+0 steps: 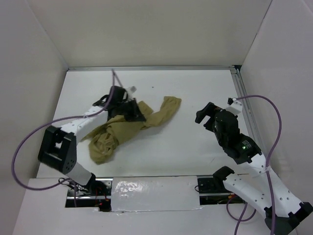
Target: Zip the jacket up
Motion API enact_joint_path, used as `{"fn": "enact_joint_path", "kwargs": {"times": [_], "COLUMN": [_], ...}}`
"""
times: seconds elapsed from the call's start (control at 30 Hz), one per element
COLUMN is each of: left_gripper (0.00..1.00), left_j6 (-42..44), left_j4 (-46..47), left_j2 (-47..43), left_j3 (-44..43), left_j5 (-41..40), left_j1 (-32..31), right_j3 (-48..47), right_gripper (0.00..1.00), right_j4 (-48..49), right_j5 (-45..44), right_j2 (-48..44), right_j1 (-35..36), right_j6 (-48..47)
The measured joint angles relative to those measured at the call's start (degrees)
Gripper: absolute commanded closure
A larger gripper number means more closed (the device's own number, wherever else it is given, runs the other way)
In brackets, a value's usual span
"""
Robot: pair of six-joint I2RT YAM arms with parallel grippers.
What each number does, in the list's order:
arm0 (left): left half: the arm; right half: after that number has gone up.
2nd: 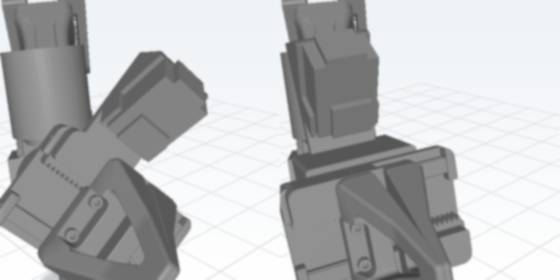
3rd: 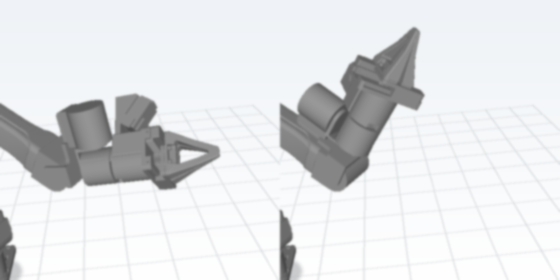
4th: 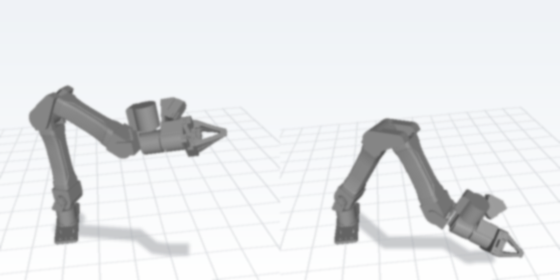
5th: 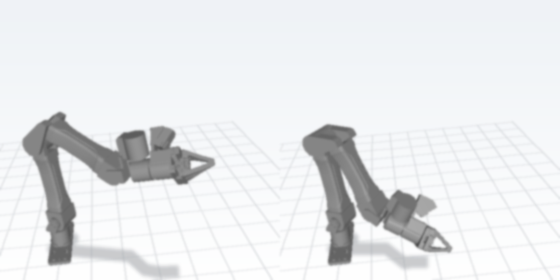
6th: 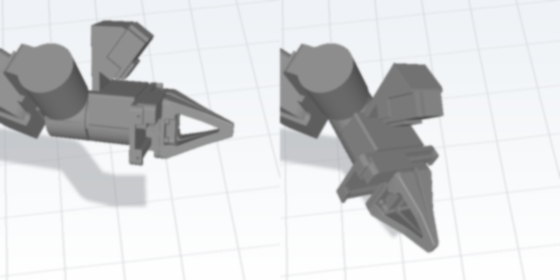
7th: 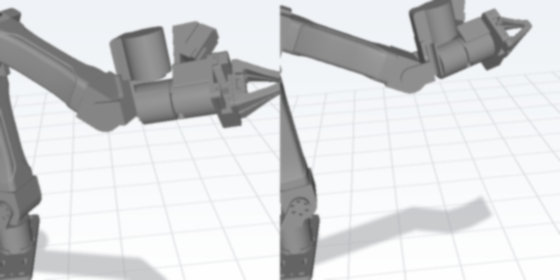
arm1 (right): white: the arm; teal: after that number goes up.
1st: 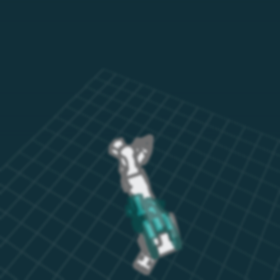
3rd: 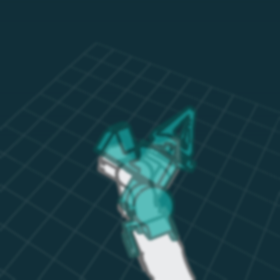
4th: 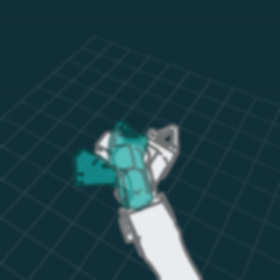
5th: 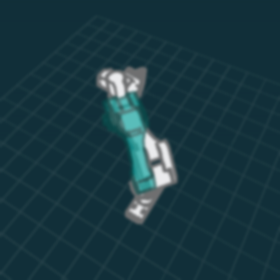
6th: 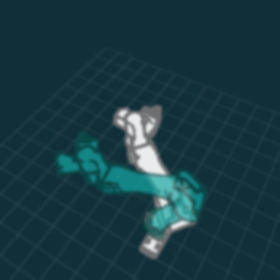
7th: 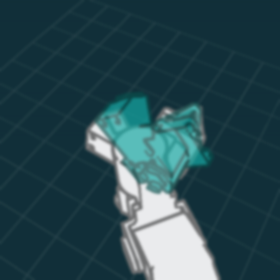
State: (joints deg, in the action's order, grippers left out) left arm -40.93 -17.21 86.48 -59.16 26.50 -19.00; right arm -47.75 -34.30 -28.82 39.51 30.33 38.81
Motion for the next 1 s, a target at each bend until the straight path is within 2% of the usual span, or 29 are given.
{"fn": "enact_joint_path", "kwargs": {"times": [0.07,0.1,0.17,0.2,0.33,0.5,0.6,0.67,0.77,0.9,1.0], "left_gripper": [1.00,0.90,0.08,0.01,0.01,0.01,0.01,0.01,0.01,0.01,0.01], "left_j6": [2.6,3.4,4.7,5.2,4.7,4.0,3.4,3.5,3.7,5.0,4.9], "left_j4": [2.1,2.7,2.6,2.0,-1.5,-5.1,-6.2,-7.0,-8.7,-8.4,-8.4], "left_j2": [5.0,6.5,7.9,7.8,3.9,-5.5,-6.5,-3.7,5.4,19.6,27.5], "left_j3": [-5.7,-7.5,-9.6,-9.9,-9.2,-5.7,-6.0,-7.7,-14.1,-23.6,-27.6], "left_j5": [2.6,3.2,4.3,4.8,2.6,-2.5,-4.6,-5.8,-7.1,-6.5,-5.8], "left_j1": [-7.6,-10.3,-15.2,-16.4,-14.8,-5.3,-0.1,2.6,4.7,4.7,4.2], "right_j3": [0.1,0.2,0.3,0.4,1.5,2.1,2.1,2.1,1.8,1.8,2.1], "right_gripper": [0.00,0.00,0.00,0.00,0.00,0.00,0.00,0.00,0.00,0.00,0.00], "right_j4": [0.2,0.2,0.2,0.2,0.2,0.3,1.2,2.0,3.1,4.7,7.9], "right_j5": [1.0,1.5,2.8,3.3,5.7,7.3,7.9,8.4,9.4,13.3,18.9], "right_j2": [0.5,0.8,1.3,1.7,2.8,5.7,9.4,12.4,18.2,24.7,27.2], "right_j1": [-0.7,-1.0,-2.0,-2.5,-3.7,-4.0,-4.3,-5.0,-7.4,-10.0,-10.5], "right_j6": [0.3,0.3,0.3,0.3,-0.3,-1.3,-2.1,-2.3,-2.0,-1.7,-1.2]}}
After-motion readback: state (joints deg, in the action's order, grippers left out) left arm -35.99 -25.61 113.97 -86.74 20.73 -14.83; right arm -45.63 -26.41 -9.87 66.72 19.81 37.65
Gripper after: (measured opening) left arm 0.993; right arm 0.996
